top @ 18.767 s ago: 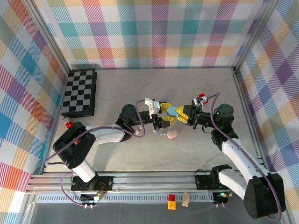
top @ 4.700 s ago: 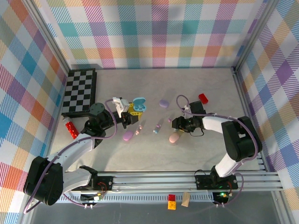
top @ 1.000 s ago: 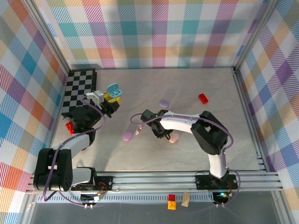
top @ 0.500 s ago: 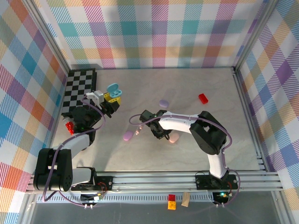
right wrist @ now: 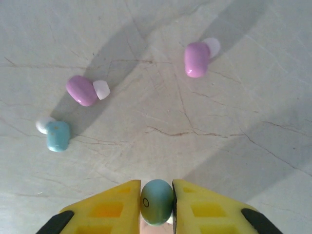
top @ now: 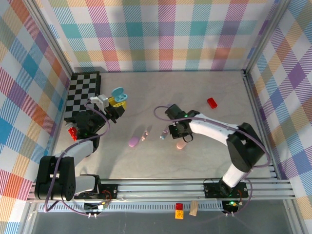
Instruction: Insert the wireless bluetooth earbuds into the charging case
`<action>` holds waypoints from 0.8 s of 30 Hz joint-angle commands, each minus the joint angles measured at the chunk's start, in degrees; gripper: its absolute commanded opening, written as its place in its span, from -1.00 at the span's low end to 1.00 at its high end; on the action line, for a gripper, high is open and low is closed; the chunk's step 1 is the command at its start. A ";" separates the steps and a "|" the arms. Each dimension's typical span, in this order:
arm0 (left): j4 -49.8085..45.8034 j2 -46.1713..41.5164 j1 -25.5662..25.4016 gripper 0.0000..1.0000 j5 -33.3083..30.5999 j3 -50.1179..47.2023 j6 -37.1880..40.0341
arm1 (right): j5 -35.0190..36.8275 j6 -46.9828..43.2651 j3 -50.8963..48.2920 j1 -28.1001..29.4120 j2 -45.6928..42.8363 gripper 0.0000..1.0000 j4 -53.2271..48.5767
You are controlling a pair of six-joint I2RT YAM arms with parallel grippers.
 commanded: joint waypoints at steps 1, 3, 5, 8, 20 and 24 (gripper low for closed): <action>-2.67 -2.29 -2.02 -0.26 1.31 1.84 3.68 | -12.80 4.15 -3.58 -4.66 -4.80 -0.58 4.75; -5.55 -2.90 -3.85 -0.26 1.12 2.54 5.85 | -17.37 5.30 -5.33 -7.57 -6.94 -0.58 6.17; -9.00 -3.40 -6.10 -0.26 1.14 3.55 7.94 | -21.87 6.56 -7.22 -10.69 -9.19 -0.58 7.79; -12.40 -3.50 -9.42 -0.26 0.73 4.53 10.24 | -28.02 8.44 -9.74 -14.47 -12.47 -0.58 10.50; -23.90 -1.79 -22.55 -0.26 1.75 11.00 17.90 | -40.19 1.51 -5.08 -16.52 -25.38 -0.58 8.11; -24.12 -0.42 -24.31 -0.26 3.03 12.41 17.81 | -46.26 0.92 -2.15 -16.52 -27.82 -0.59 8.74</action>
